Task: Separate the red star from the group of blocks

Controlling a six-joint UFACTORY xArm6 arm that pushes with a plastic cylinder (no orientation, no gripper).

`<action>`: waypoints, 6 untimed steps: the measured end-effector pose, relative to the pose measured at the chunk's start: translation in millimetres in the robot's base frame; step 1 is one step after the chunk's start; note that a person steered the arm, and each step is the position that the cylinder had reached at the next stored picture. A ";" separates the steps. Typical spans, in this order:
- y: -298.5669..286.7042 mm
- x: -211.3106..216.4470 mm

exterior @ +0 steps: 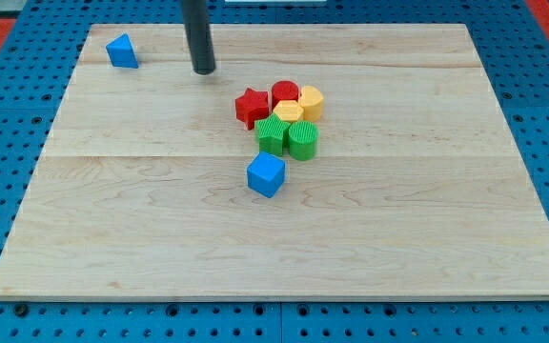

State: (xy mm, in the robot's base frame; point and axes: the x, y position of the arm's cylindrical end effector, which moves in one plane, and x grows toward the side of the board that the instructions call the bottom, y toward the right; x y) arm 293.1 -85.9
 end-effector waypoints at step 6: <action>68.4 119.7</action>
State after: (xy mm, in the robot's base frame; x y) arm 412.8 -17.5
